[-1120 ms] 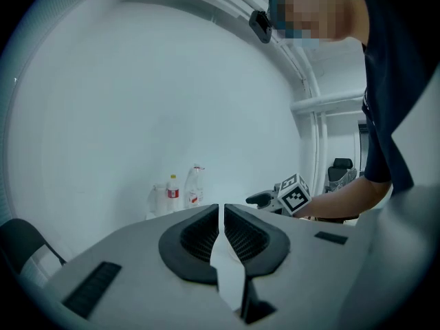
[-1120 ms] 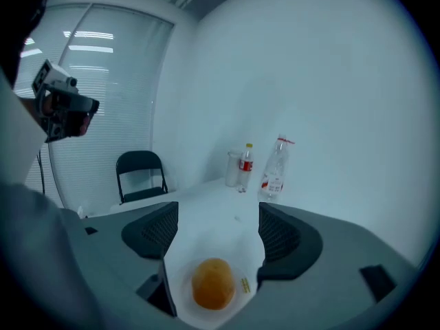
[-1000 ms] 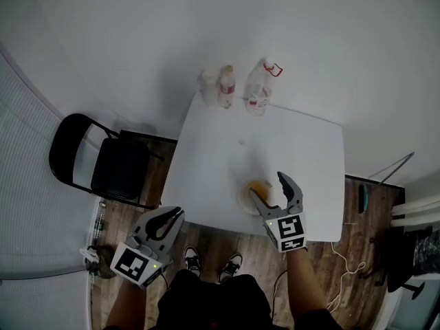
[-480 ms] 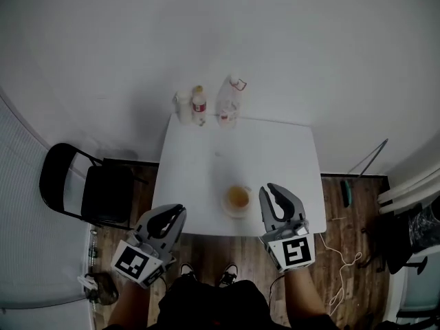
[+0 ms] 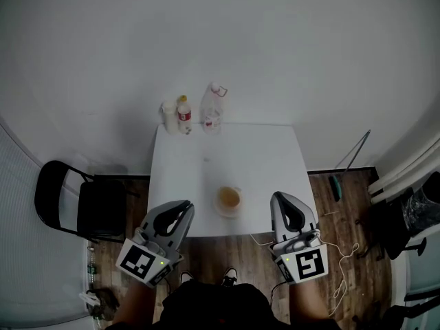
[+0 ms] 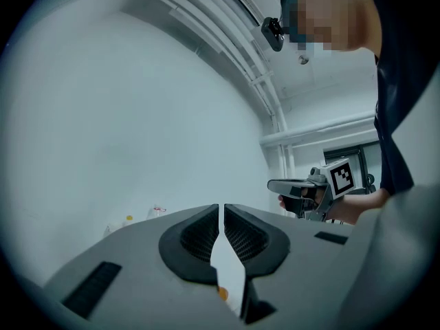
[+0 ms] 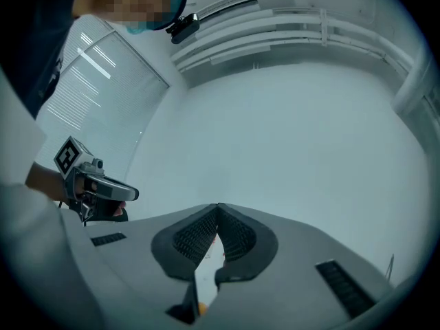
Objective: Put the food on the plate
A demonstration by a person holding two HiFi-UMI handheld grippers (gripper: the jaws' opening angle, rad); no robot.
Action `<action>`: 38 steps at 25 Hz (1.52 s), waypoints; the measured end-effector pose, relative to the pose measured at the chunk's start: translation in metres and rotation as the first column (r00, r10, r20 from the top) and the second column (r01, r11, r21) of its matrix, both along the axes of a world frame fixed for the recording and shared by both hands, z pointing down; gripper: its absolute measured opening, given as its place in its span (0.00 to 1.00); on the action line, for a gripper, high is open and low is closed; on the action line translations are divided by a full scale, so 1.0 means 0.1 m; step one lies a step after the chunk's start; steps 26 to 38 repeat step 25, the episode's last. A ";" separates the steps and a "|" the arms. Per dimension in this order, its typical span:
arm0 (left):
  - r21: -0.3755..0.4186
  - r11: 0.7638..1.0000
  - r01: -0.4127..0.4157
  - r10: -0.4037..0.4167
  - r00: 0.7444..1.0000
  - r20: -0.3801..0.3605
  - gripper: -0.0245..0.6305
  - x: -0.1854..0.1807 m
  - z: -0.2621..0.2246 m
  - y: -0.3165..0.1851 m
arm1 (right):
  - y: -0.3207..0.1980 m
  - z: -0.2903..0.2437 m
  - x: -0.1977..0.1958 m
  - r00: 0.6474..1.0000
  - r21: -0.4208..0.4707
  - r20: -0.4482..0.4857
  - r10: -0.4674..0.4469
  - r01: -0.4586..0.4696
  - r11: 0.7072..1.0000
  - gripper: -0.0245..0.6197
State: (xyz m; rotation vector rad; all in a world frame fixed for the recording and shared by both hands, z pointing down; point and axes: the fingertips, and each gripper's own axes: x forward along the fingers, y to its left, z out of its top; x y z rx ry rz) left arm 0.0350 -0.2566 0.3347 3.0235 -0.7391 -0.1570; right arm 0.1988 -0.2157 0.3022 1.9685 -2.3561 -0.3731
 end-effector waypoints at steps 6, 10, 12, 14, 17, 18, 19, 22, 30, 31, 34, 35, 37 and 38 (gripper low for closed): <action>0.005 1.000 -0.008 0.008 0.999 0.048 0.10 -0.02 -0.01 0.09 | 0.09 -0.07 -0.01 1.000 0.011 0.013 0.026 -0.026 1.000 0.07; 0.012 1.000 -0.017 0.016 0.999 0.046 0.10 -0.02 -0.07 0.11 | 0.11 -0.08 -0.03 1.000 0.012 0.020 0.024 -0.024 1.000 0.07; 0.017 1.000 -0.022 0.021 0.999 0.044 0.10 -0.01 -0.08 0.11 | 0.11 -0.04 -0.02 1.000 0.005 0.015 0.025 -0.025 1.000 0.07; 0.020 0.999 -0.026 0.025 0.999 0.043 0.10 -0.01 -0.10 0.12 | 0.11 -0.02 -0.02 1.000 0.006 0.009 0.021 -0.021 1.000 0.07; 0.020 0.999 -0.030 0.029 0.999 0.045 0.10 0.00 -0.11 0.13 | 0.11 -0.09 -0.07 1.000 0.023 0.011 0.003 -0.003 1.000 0.07; 0.013 1.000 -0.027 0.027 0.999 0.047 0.10 0.00 -0.10 0.13 | 0.11 -0.09 -0.07 1.000 0.018 0.011 0.002 -0.003 1.000 0.07; 0.004 1.000 -0.026 0.026 0.998 0.050 0.10 0.00 -0.09 0.14 | 0.12 -0.08 -0.06 1.000 0.018 0.012 0.002 -0.003 1.000 0.07; -0.013 0.999 -0.029 0.030 0.998 0.053 0.10 0.03 -0.08 0.17 | 0.14 -0.02 -0.01 1.000 0.001 0.001 0.009 -0.009 1.000 0.07; -0.002 1.000 -0.031 0.031 0.998 0.061 0.10 0.03 -0.05 0.20 | 0.14 0.00 -0.01 1.000 -0.036 0.001 0.019 -0.019 0.999 0.07; -0.002 1.000 -0.031 0.031 0.998 0.061 0.10 0.03 -0.05 0.20 | 0.14 0.00 -0.01 1.000 -0.036 0.001 0.019 -0.019 0.999 0.07; -0.002 1.000 -0.031 0.031 0.998 0.061 0.10 0.03 -0.05 0.20 | 0.14 0.00 -0.01 1.000 -0.036 0.001 0.019 -0.019 0.999 0.07; -0.002 1.000 -0.031 0.031 0.998 0.061 0.10 0.03 -0.05 0.20 | 0.14 0.00 -0.01 1.000 -0.036 0.001 0.019 -0.019 0.999 0.07; -0.002 1.000 -0.031 0.031 0.998 0.061 0.10 0.03 -0.05 0.20 | 0.14 0.00 -0.01 1.000 -0.036 0.001 0.019 -0.019 0.999 0.07; -0.002 1.000 -0.031 0.031 0.998 0.061 0.10 0.03 -0.05 0.20 | 0.14 0.00 -0.01 1.000 -0.036 0.001 0.019 -0.019 0.999 0.07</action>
